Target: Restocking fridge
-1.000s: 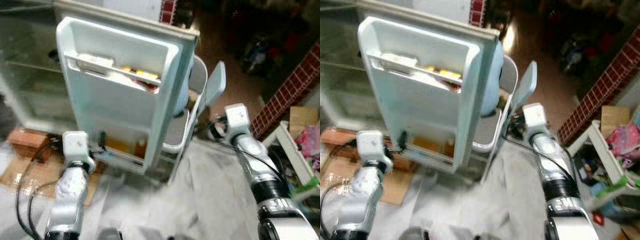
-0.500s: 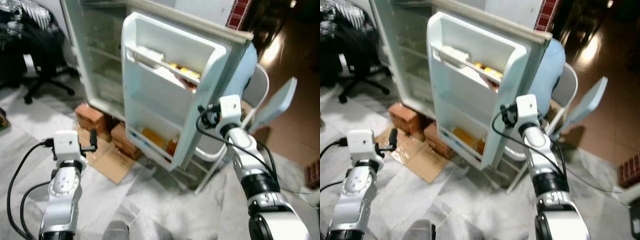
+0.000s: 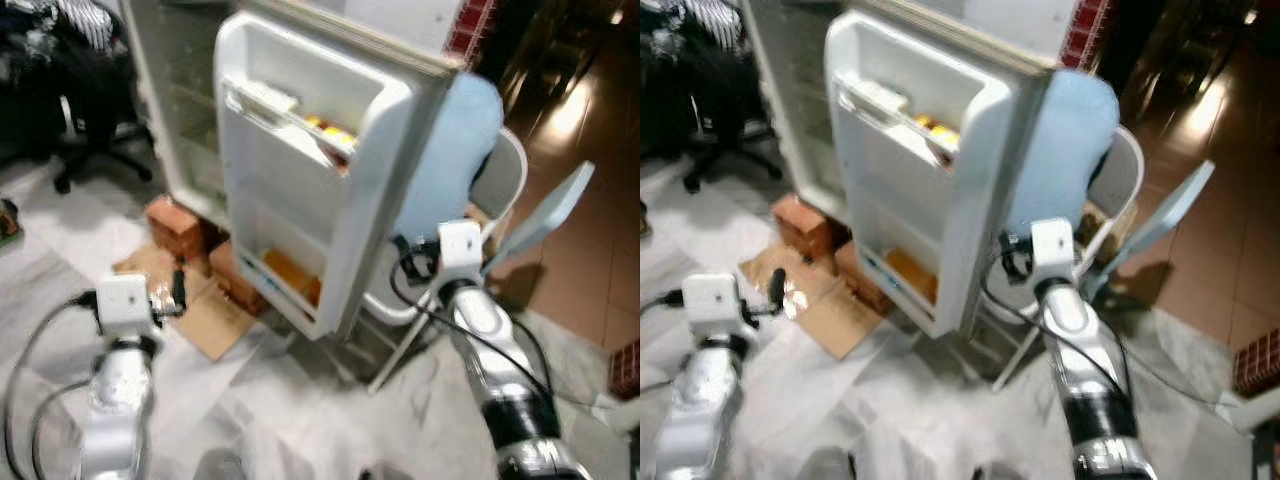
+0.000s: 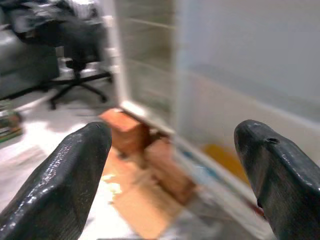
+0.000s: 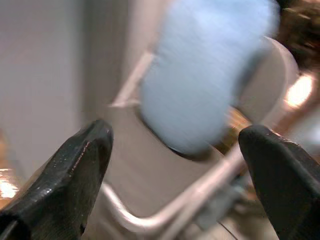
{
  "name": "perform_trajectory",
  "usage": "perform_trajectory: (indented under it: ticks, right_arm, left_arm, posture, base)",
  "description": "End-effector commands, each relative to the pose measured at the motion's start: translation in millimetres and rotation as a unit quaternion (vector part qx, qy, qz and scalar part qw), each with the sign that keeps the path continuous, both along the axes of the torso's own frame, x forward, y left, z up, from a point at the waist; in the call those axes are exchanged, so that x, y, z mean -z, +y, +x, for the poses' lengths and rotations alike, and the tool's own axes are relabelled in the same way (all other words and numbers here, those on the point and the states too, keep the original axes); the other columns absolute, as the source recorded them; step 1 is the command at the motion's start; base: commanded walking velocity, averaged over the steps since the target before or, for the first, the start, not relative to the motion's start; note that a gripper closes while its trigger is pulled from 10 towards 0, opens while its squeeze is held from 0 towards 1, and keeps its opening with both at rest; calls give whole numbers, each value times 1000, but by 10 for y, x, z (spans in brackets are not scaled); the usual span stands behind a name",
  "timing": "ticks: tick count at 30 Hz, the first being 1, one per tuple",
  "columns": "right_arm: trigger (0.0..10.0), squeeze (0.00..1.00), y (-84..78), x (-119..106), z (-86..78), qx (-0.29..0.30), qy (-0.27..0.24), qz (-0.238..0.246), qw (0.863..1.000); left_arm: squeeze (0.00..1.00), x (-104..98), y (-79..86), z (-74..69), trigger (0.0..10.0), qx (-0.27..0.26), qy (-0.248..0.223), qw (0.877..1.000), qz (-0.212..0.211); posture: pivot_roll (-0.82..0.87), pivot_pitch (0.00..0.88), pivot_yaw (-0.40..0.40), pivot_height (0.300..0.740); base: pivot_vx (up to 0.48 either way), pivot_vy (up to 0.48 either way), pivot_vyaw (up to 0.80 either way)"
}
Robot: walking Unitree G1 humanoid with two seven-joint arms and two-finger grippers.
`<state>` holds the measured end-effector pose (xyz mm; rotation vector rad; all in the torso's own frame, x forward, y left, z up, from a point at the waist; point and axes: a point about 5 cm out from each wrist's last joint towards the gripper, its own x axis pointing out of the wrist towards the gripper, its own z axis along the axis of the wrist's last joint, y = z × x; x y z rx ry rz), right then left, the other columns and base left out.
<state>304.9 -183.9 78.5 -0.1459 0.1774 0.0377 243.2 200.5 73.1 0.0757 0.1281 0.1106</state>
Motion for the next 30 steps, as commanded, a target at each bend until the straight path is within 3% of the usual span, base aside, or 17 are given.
perform_trajectory:
  ticks: [1, 4, 21, 26, 30]
  right_arm:
    - [10000, 0, 52, -98, 15, -2, -19, 5, 1000]
    - [10000, 0, 80, -87, -13, 0, -16, 10, 1000]
    - [10000, 0, 40, -242, 78, 13, -44, 4, 999]
    - [10000, 0, 35, -245, 93, 22, -46, 2, 999]
    - [10000, 0, 43, -270, 143, 24, -48, 6, 999]
  left_arm:
    - [0, -93, 51, -18, 10000, 11, -20, 1000, 5]
    - [0, -45, 71, -61, 10000, 12, -14, 1000, -16]
    - [0, -75, 64, -21, 10000, 9, -23, 1000, -9]
    - [0, -46, 74, -16, 10000, -7, -8, 1000, -18]
    - [0, 36, 87, -36, 10000, -37, 31, 998, -33]
  posture:
    - [89, 0, -89, 716]
    - [86, 0, -91, 716]
    - [92, 0, -91, 716]
    - [99, 0, -89, 716]
    - [104, 0, -91, 716]
  base:
    - [0, 0, 0]
    - [0, 0, 0]
    - [404, 0, 0]
    - [179, 0, 0]
    - [0, 0, 0]
